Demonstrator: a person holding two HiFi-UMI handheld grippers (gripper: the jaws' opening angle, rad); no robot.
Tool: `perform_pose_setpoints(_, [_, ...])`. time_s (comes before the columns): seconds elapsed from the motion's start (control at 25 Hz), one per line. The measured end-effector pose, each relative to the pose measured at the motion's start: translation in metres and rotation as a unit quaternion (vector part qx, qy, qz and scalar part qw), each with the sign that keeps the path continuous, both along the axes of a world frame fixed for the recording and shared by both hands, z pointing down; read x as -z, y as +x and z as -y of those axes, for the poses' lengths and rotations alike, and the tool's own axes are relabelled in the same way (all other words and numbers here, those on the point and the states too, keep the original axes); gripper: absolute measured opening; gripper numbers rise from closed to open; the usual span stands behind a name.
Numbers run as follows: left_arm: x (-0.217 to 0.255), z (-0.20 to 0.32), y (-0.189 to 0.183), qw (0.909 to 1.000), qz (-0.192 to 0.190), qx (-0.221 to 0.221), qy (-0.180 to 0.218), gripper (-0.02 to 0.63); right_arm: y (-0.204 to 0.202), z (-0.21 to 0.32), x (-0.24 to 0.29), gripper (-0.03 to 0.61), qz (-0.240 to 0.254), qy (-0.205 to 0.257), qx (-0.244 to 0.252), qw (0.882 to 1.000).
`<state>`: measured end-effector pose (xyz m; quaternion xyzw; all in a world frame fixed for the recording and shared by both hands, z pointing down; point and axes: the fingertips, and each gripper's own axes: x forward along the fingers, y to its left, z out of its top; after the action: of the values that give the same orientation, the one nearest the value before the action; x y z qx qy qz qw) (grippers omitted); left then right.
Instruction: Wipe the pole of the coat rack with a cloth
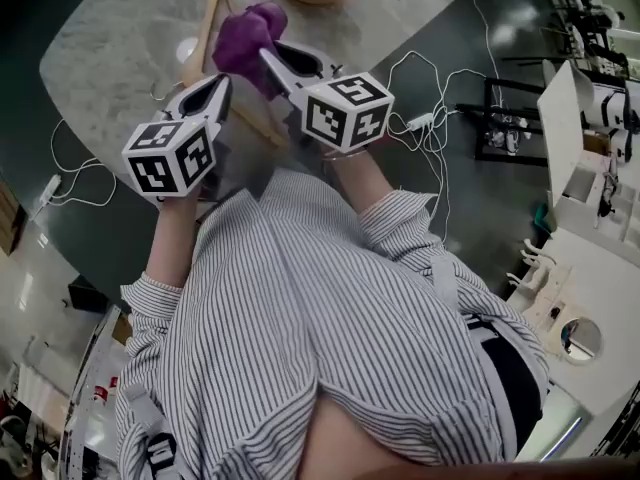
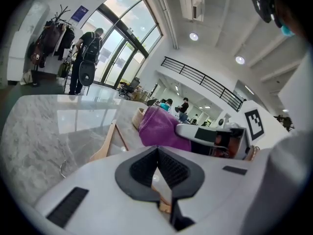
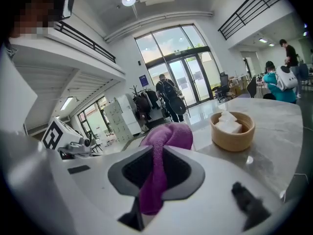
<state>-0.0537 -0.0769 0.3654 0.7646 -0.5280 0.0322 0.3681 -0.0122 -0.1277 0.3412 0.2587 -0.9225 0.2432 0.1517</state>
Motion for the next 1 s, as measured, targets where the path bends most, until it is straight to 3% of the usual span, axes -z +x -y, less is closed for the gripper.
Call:
perform_pose_setpoints(0.36, [0.038, -0.004, 0.009, 0.9979, 0.035, 0.027, 0.048, 0.009, 0.015, -0.015, 0.029, 0.061, 0.026, 0.026, 0.041, 0.998])
perform_pose_setpoints(0.64, [0.063, -0.001, 0.024, 0.9953, 0.035, 0.052, 0.074, 0.009, 0.038, -0.018, 0.051, 0.061, 0.055, 0.026, 0.052, 0.997])
perform_pose_setpoints(1.0, [0.070, 0.002, 0.033, 0.9935, 0.063, 0.063, 0.072, 0.009, 0.054, -0.012, 0.051, 0.061, 0.065, 0.021, 0.054, 0.996])
